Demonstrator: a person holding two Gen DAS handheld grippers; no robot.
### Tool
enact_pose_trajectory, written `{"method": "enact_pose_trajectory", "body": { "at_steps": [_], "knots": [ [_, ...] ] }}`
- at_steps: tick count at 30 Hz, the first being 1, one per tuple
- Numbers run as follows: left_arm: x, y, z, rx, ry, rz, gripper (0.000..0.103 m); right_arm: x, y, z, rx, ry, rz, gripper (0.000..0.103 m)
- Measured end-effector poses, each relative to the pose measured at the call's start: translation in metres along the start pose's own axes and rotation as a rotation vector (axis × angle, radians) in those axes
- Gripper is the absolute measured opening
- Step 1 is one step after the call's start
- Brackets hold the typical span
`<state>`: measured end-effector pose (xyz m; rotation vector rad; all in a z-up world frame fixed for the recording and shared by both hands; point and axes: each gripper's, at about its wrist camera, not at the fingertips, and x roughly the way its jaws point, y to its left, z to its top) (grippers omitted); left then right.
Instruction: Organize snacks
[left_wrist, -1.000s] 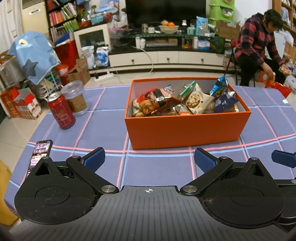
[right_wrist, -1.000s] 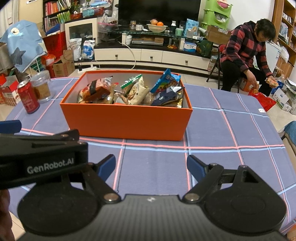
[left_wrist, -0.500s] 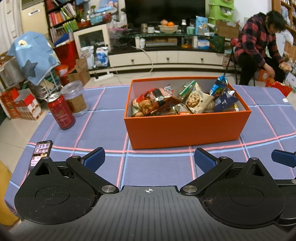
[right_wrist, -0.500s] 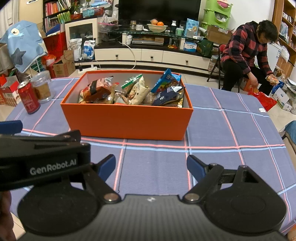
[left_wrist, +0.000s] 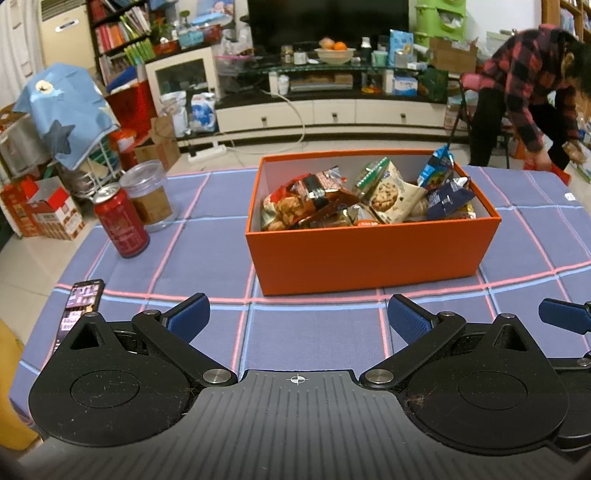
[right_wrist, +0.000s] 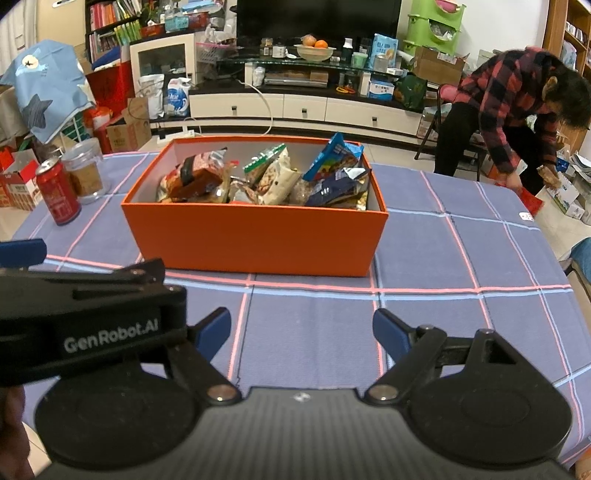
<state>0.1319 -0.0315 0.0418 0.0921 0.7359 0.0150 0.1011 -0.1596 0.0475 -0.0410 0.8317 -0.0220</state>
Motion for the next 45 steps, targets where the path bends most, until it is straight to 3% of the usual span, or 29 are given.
{"method": "enact_pose_trajectory", "body": {
  "at_steps": [45],
  "knots": [
    [0.0035,-0.0057,-0.0047,0.013,0.019,-0.062,0.079,0.0026,0.0062,-0.0040,-0.021,0.016,0.029,0.085]
  ]
}}
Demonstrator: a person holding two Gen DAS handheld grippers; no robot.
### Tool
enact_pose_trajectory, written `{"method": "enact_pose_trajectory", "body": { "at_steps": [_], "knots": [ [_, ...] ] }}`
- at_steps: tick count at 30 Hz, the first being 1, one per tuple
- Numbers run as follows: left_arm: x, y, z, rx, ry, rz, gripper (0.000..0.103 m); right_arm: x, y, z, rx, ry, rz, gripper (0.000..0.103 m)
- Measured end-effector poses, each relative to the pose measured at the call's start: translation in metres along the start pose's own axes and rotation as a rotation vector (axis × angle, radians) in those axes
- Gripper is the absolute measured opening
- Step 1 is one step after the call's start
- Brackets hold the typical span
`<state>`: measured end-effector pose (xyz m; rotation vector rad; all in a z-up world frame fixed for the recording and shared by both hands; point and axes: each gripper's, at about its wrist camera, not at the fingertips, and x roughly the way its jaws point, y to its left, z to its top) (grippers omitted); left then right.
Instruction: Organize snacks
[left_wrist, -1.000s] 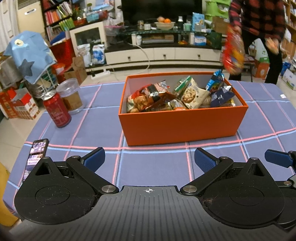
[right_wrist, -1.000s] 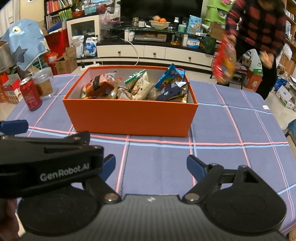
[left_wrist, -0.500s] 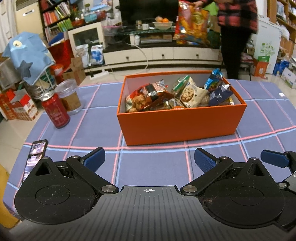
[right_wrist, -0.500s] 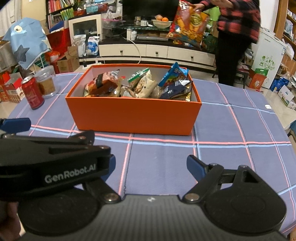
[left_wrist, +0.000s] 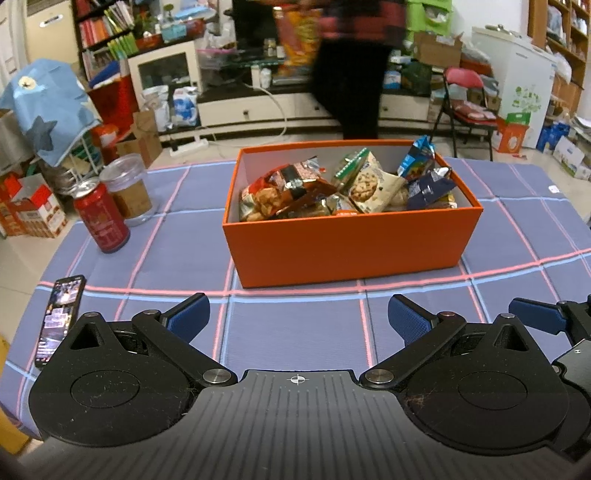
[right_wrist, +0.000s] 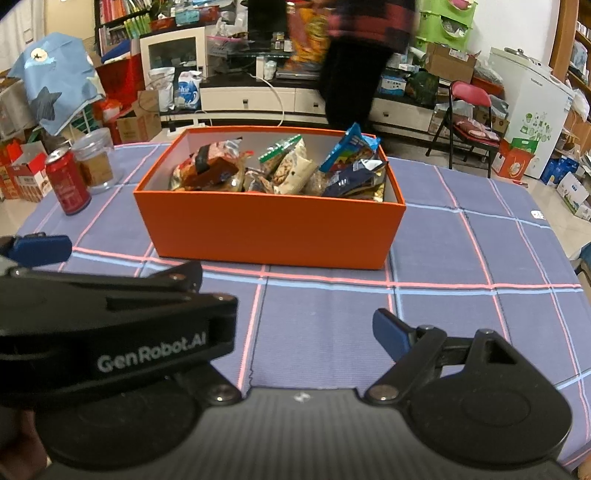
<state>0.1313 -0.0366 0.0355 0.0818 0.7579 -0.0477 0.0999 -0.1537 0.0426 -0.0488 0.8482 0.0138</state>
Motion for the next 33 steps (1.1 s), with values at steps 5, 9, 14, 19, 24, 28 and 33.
{"method": "enact_pose_trajectory", "body": {
  "at_steps": [5,9,14,19,24,28,33],
  "knots": [
    [0.000,0.000,0.000,0.000,0.002,-0.001,0.079,0.000,0.001,0.000,-0.002,0.000,0.000,0.085],
    [0.000,0.000,0.000,0.002,0.001,0.000,0.079,0.000,0.001,0.000,-0.002,0.001,0.001,0.085],
    [0.000,0.000,0.000,0.005,-0.007,-0.004,0.079,0.000,0.001,0.000,-0.002,0.000,0.001,0.085],
    [-0.002,0.000,0.000,0.010,-0.018,-0.009,0.079,0.000,0.001,0.000,-0.004,-0.001,0.003,0.085],
    [-0.003,-0.001,-0.001,0.012,-0.026,-0.006,0.079,0.000,0.002,0.001,-0.005,-0.002,0.004,0.085],
    [-0.007,-0.001,-0.002,0.004,-0.050,-0.004,0.079,0.000,0.002,0.001,-0.004,-0.002,0.008,0.085],
    [-0.011,-0.001,-0.003,0.014,-0.081,0.027,0.079,0.001,0.003,0.001,-0.004,0.001,0.006,0.085]
  ]
}}
